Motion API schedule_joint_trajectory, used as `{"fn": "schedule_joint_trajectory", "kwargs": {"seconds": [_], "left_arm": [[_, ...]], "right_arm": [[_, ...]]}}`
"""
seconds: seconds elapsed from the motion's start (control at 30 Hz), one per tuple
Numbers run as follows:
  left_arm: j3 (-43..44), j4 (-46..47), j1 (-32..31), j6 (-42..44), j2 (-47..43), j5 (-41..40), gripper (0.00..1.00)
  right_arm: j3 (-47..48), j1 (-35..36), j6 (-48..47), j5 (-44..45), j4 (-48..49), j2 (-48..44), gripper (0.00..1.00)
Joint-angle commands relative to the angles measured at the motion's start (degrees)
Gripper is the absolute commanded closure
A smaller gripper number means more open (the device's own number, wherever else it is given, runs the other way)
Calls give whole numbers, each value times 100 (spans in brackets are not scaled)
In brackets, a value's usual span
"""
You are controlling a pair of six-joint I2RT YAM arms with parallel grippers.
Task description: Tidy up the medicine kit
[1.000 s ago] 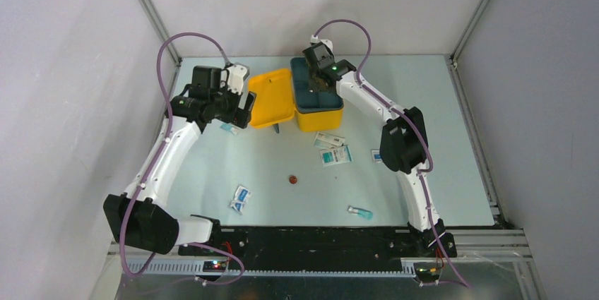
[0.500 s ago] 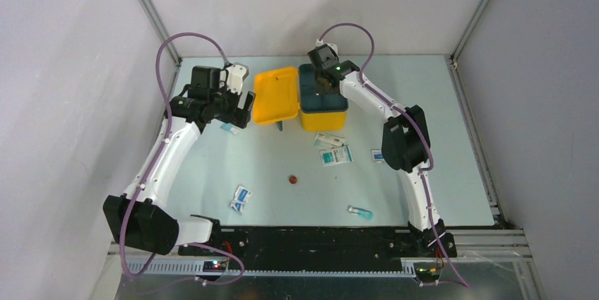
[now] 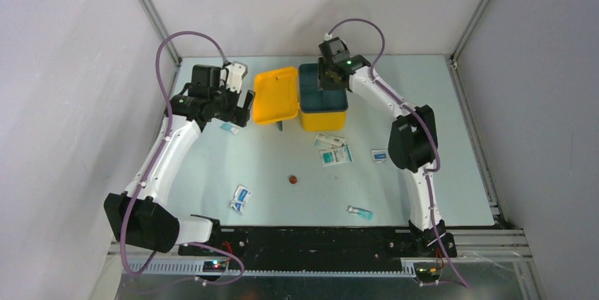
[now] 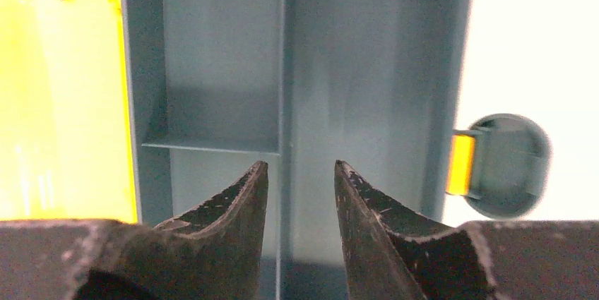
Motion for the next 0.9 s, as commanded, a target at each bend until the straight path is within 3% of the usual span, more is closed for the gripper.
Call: {"fn": "schedule_joint_trajectory", "kwargs": {"seconds": [0.0,0.07,0.17,0.23,0.43,0.57,0.67,0.8,0.87], "left_arm": [[403,141,95,-260,117,-388,0],[504,128,110,-384,174,-409,0],[634,110,117,-545,223,-320,0],[679,112,118,-702,261,-212,0],[712,8,140,-1293,521,587,0],[502,4,141,-1194,572,943,3],[344,0,142,-1167,550,992,6],[203,12,143,-1002,440,1039,6],[194,12,138,-923,379,996,6]], "right_arm": [[77,-247,-62,-260,-72,-1200,55],[-146,-304,-191,-438,-11,-1553,52],[-757,-402,-793,-1061,279,-2024,32],[-1330,-581,-1531,-2162,591,-2508,25],[-3754,-1429,-4621,-5709,990,-3934,26],[-4314,-1464,-6940,-6033,-427,-3947,34],[-4391,-1330,-7650,-5945,-1006,-3576,42],[-4866,-1048,-8120,-5398,-367,-3218,47],[-4949,-867,-7794,-4966,220,-3018,52]]}}
